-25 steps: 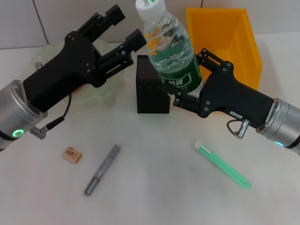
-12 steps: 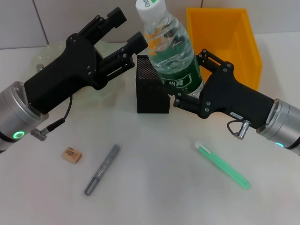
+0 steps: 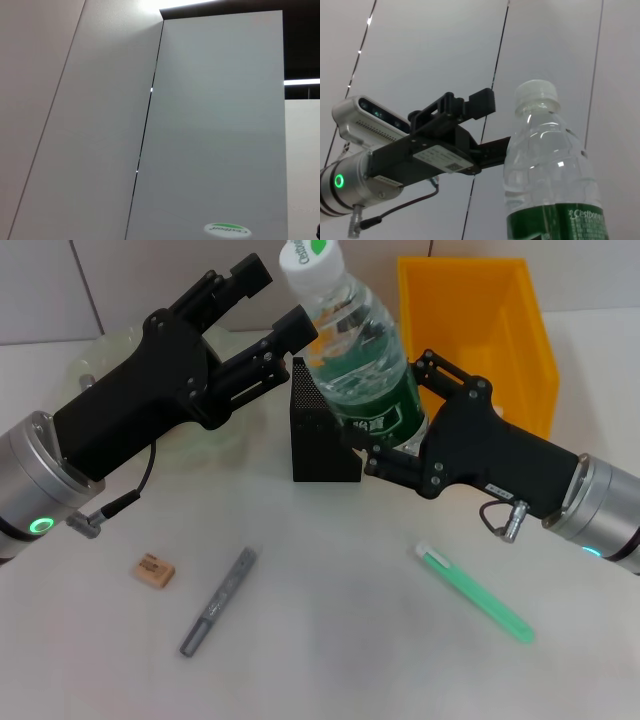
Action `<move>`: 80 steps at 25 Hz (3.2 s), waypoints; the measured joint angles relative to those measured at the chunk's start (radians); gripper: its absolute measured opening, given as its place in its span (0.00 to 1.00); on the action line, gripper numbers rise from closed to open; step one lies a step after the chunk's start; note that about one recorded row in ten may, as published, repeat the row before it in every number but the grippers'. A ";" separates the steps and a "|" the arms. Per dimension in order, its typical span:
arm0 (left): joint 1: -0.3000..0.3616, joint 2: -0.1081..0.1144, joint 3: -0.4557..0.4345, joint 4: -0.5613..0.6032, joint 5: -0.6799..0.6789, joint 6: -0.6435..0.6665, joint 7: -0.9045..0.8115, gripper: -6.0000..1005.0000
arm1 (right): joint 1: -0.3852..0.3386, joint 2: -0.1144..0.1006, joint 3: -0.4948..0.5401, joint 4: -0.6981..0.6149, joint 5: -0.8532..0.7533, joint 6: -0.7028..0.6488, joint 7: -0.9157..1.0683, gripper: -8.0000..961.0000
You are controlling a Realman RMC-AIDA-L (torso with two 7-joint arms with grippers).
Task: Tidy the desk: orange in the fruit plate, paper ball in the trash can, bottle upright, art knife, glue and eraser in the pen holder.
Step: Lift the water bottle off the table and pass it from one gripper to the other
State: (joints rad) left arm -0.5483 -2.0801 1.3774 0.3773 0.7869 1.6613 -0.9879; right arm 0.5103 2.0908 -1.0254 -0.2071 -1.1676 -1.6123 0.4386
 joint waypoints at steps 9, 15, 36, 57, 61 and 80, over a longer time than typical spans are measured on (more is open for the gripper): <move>-0.002 0.000 0.002 0.000 0.000 -0.011 0.000 0.76 | 0.003 0.002 -0.015 0.000 0.006 0.000 0.000 0.80; -0.004 0.000 0.015 0.000 0.000 -0.015 0.001 0.76 | 0.002 0.002 -0.015 0.001 0.007 0.003 0.000 0.80; 0.008 0.000 0.026 -0.014 0.009 -0.079 0.042 0.75 | -0.006 0.002 -0.014 0.024 0.007 0.014 0.000 0.80; 0.062 0.006 0.052 -0.021 0.038 -0.077 0.031 0.75 | -0.005 0.001 -0.031 0.079 -0.003 0.076 -0.022 0.80; 0.056 0.003 0.074 -0.027 0.038 -0.089 0.030 0.75 | 0.001 0.001 -0.048 0.083 -0.003 0.088 -0.028 0.80; 0.045 0.000 0.072 -0.028 0.026 -0.117 -0.005 0.75 | 0.002 0.002 -0.063 0.111 -0.003 0.105 -0.029 0.80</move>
State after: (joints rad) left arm -0.5031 -2.0800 1.4491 0.3497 0.8130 1.5443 -0.9929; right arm 0.5124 2.0924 -1.0887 -0.0965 -1.1707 -1.5075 0.4095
